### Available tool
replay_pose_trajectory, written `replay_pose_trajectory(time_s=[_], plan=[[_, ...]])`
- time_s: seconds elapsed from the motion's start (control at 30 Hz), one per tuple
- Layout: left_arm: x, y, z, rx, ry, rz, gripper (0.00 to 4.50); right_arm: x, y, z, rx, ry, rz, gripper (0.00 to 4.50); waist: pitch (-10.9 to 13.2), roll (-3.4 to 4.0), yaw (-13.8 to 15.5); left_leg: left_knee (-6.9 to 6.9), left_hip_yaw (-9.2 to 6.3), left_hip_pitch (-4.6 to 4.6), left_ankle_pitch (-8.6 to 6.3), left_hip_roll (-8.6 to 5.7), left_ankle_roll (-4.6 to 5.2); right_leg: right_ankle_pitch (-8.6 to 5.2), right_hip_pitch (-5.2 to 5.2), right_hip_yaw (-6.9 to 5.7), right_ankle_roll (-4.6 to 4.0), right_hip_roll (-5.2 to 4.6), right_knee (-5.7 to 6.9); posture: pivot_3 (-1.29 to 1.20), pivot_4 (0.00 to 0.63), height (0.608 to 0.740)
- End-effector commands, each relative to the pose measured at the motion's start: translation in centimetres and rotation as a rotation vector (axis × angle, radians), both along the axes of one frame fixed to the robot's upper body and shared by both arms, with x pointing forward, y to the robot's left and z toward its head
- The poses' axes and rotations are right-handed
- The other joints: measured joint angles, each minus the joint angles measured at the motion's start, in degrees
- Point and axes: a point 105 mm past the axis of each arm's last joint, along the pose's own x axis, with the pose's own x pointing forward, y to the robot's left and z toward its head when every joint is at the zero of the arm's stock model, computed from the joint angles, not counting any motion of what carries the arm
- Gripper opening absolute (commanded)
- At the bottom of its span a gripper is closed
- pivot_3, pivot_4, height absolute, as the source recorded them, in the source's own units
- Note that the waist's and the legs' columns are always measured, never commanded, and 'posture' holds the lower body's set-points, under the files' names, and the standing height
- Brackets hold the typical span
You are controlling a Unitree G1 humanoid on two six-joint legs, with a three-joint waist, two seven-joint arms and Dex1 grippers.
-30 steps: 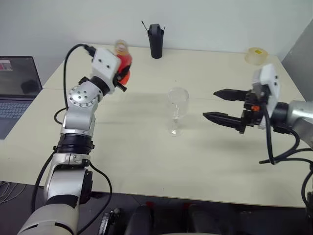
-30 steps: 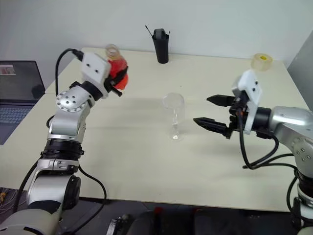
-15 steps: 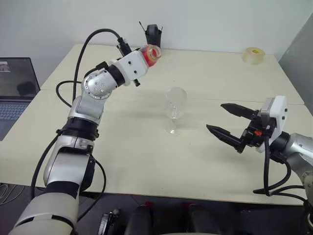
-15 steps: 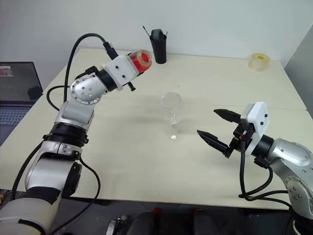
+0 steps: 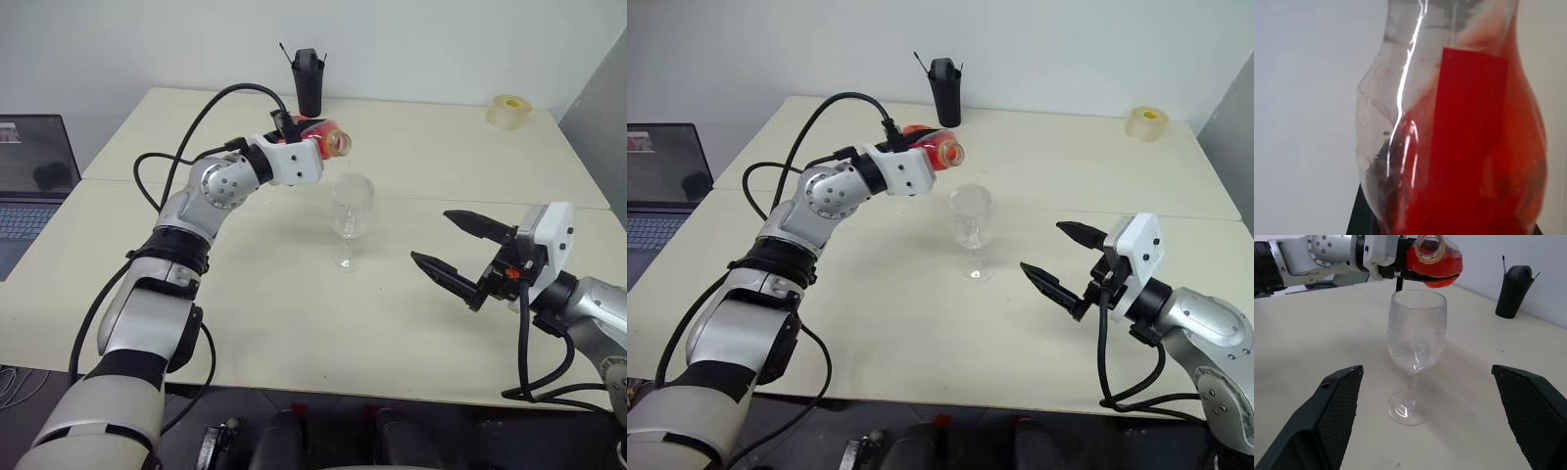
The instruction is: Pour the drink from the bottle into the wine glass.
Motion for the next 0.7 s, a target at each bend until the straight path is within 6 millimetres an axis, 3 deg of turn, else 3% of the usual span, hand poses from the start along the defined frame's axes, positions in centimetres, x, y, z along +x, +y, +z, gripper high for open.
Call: replay_pose_trajectory(time_s=[0.03, 0.7], plan=[[-0.35, -0.67, 2.77, 0.008, -0.115, -0.019, 0.92, -0.63, 0.46, 0.85, 0.002, -0.056, 0.007, 4.5, 0.0, 0.0, 0.0, 0.01, -0.01, 0.0, 0.0, 0.0, 0.0, 0.0, 0.0, -0.01, 0.0, 0.0, 0.01, 0.0, 0.15, 0.74], [-0.14, -0.51, 2.7, 0.134, -0.231, -0.005, 0.92, -0.48, 0.31, 0.74, -0.001, -0.059, -0.023, 4.5, 0.0, 0.0, 0.0, 0.2, 0.01, -0.02, 0.0, -0.03, 0.0, 0.0, 0.02, -0.01, 0.0, 0.01, 0.07, 0.0, 0.15, 0.74]])
